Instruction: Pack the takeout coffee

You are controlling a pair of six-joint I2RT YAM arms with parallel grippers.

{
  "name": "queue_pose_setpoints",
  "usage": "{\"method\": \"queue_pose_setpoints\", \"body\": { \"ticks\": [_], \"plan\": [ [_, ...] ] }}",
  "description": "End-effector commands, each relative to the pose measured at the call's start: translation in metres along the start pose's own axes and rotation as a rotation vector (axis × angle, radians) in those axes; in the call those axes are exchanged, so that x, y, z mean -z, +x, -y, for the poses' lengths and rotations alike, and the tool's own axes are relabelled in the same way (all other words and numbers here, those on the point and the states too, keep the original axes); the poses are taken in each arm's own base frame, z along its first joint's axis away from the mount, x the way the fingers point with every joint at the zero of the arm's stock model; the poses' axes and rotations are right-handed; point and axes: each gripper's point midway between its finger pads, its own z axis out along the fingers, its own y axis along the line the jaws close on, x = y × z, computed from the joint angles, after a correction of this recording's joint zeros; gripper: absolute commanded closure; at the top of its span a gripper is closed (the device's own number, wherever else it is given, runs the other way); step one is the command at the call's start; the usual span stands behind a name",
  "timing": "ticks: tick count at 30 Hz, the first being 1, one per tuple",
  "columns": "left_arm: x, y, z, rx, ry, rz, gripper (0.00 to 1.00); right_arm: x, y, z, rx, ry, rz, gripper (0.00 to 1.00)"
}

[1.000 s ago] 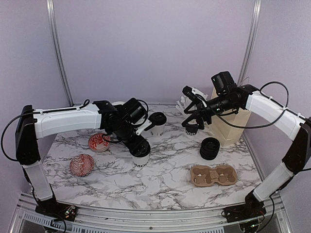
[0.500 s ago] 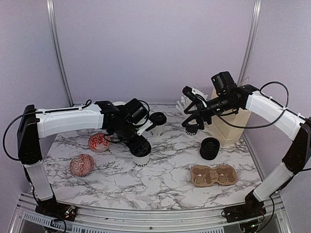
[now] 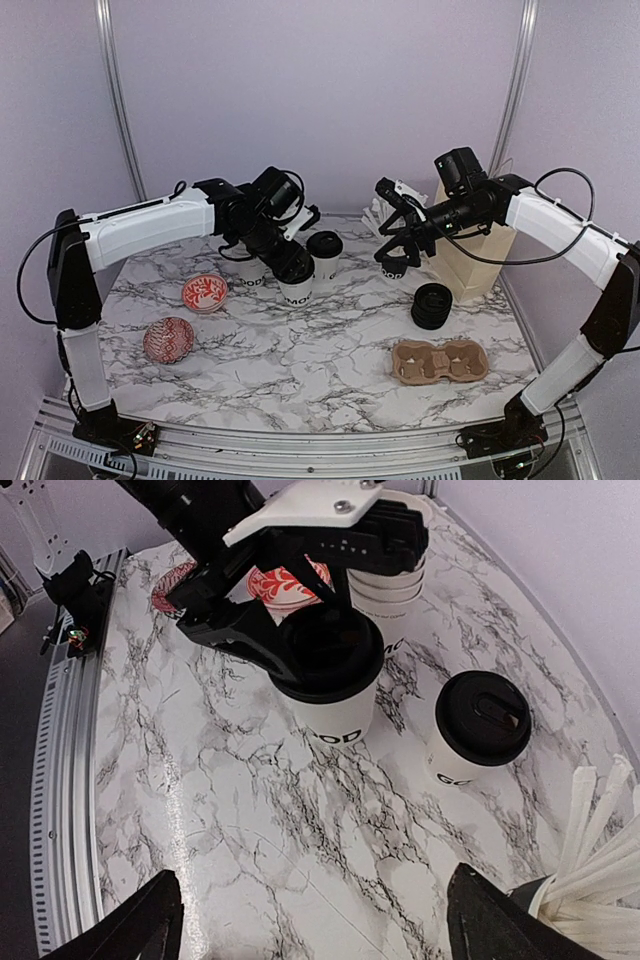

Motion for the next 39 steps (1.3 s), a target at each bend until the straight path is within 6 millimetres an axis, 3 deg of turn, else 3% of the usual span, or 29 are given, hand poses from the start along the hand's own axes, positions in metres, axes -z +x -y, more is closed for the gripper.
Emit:
{"method": "queue_pose_setpoints", "body": {
  "ticks": [1,6,11,18,23,25,27,33,36,39],
  "plan": [
    [-0.017,-0.011,-0.019,-0.001,-0.041,-0.012,0.32,0.010,-0.011,0.002,0.025,0.032,0.013,0.12],
    [-0.033,-0.025,-0.039,0.031,-0.075,-0.006,0.33,0.012,-0.012,0.004,0.028,0.050,0.009,0.12],
    [-0.047,-0.025,-0.049,0.036,-0.100,-0.032,0.33,0.015,-0.012,0.005,0.031,0.066,0.004,0.12],
    [-0.058,-0.021,-0.053,0.041,-0.123,-0.051,0.20,0.014,-0.013,0.008,0.024,0.071,0.001,0.12],
    [-0.053,-0.025,-0.055,0.038,-0.136,-0.039,0.13,0.024,-0.023,0.022,0.007,0.116,0.000,0.11],
    [-0.048,-0.029,-0.055,0.034,-0.135,-0.027,0.02,0.039,-0.030,0.036,-0.008,0.166,0.013,0.11],
    [-0.038,-0.036,-0.054,0.032,-0.130,-0.003,0.01,0.060,-0.039,0.054,-0.031,0.228,0.035,0.12],
    [0.020,-0.066,-0.039,0.006,-0.096,0.130,0.01,0.158,-0.053,0.120,-0.114,0.549,0.116,0.19],
    [0.051,-0.079,-0.021,-0.027,-0.078,0.205,0.01,0.212,-0.042,0.152,-0.186,0.742,0.138,0.23],
    [0.084,-0.089,0.002,-0.073,-0.059,0.311,0.01,0.265,-0.012,0.180,-0.300,0.929,0.139,0.27]
  ]
}}
